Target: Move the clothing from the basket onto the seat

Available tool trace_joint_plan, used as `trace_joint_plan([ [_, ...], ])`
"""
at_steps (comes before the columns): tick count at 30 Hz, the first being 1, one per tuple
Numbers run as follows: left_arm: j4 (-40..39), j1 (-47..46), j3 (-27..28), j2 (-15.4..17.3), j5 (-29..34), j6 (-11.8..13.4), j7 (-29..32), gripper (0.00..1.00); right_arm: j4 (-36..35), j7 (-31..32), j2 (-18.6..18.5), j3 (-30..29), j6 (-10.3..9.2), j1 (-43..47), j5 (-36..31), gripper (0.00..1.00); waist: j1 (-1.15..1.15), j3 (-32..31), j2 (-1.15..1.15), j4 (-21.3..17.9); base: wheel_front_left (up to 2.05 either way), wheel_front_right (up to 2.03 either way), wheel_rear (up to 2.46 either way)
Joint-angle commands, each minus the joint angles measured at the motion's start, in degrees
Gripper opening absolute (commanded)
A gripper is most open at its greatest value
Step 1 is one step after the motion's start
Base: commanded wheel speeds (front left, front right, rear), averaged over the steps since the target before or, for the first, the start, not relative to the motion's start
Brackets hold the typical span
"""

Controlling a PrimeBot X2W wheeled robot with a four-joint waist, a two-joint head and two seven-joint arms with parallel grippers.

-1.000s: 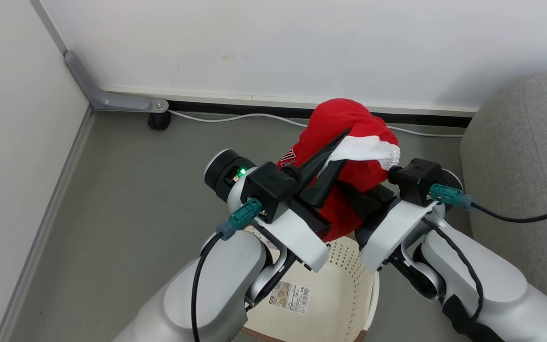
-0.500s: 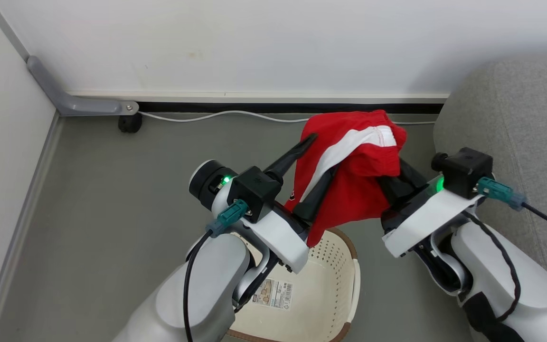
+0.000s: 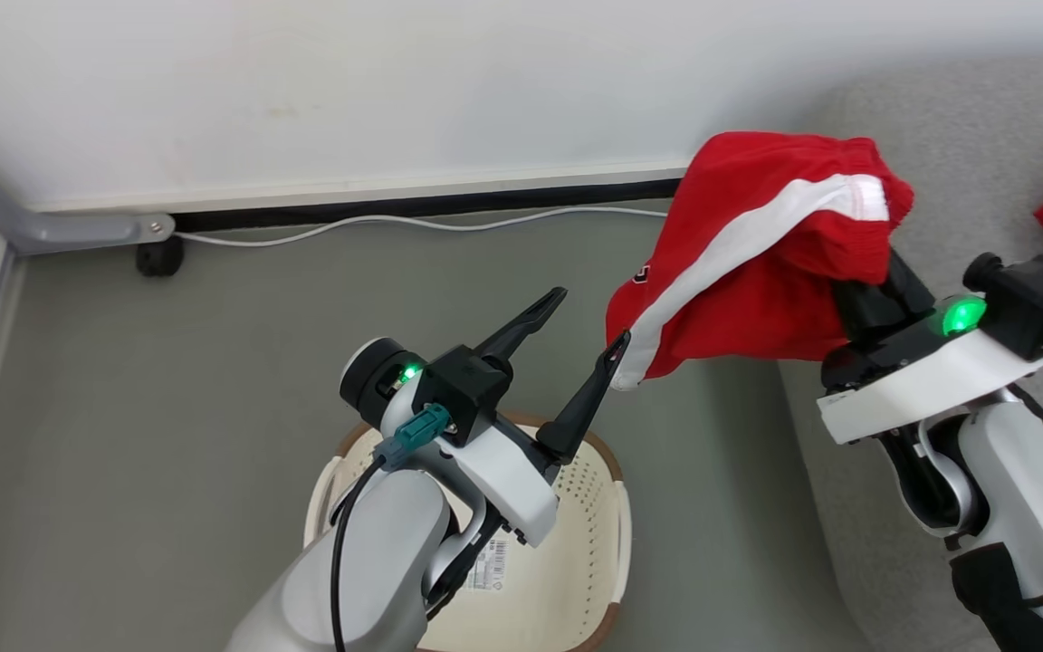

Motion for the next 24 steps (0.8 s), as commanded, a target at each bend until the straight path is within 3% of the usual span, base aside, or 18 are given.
trace_joint_plan([
  [1,-1.08,-0.26,2.11,0.42,0.29,-0.48,-0.33,1.00,-1.94,-0.34,-0.35,-0.27,0.08,0.88,-0.39,0.00,0.00,-0.21,0.00,-1.41,0.00,0.00,0.00],
  [24,-0.78,4.83,2.62,0.42,1.61,-2.03,-0.33,1.00,-5.80,-0.34,0.73,-10.82,0.08,6.43,-2.57,0.00,0.00,-1.84,0.00,-20.56,0.00,0.00,0.00],
])
